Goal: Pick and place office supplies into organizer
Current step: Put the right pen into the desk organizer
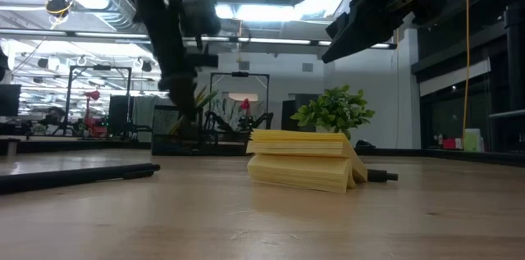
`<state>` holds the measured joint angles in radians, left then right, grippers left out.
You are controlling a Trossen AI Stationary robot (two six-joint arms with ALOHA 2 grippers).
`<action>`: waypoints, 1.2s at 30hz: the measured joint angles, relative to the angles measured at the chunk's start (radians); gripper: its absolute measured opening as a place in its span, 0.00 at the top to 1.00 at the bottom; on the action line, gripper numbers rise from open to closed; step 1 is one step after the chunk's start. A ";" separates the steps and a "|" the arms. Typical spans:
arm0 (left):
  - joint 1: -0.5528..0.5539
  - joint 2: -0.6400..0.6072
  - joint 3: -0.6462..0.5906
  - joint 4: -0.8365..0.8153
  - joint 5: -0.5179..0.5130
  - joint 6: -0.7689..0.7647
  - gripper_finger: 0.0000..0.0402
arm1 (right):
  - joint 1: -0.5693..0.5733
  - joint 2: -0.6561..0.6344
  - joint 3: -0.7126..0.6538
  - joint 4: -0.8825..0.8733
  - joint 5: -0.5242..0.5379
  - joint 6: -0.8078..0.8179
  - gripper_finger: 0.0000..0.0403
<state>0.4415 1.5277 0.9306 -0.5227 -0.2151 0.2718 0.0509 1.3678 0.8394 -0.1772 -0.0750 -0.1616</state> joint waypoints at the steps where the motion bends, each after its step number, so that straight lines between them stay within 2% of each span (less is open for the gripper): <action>1: -0.010 -0.023 0.000 0.002 0.007 -0.001 0.75 | 0.000 0.000 0.000 0.000 0.000 0.000 0.98; 5: -0.057 -0.131 0.000 0.021 0.046 -0.048 0.79 | 0.000 0.000 0.000 0.000 0.000 0.012 0.98; 10: -0.149 -0.250 -0.016 0.137 0.144 -0.059 0.88 | 0.000 0.000 0.000 0.000 0.019 0.133 0.98; 15: -0.240 -0.344 -0.111 0.291 0.151 -0.035 0.99 | 0.021 0.000 -0.001 -0.058 0.042 0.212 0.98; 24: -0.358 -0.420 -0.366 0.682 0.148 -0.089 0.99 | 0.103 0.021 0.003 -0.054 0.069 0.364 0.98; 29: -0.389 -0.420 -0.486 0.875 0.148 -0.136 1.00 | 0.137 0.129 0.096 -0.120 0.073 0.410 0.98; 32: -0.402 -0.419 -0.523 0.909 0.147 -0.175 0.99 | 0.146 0.221 0.179 -0.191 0.073 0.422 0.98; 36: -0.427 -0.420 -0.552 0.918 0.147 -0.207 1.00 | 0.144 0.325 0.286 -0.329 0.074 0.515 0.98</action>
<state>0.0143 1.1081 0.3788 0.3948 -0.0685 0.0646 0.1949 1.6931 1.1259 -0.5058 -0.0012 0.3539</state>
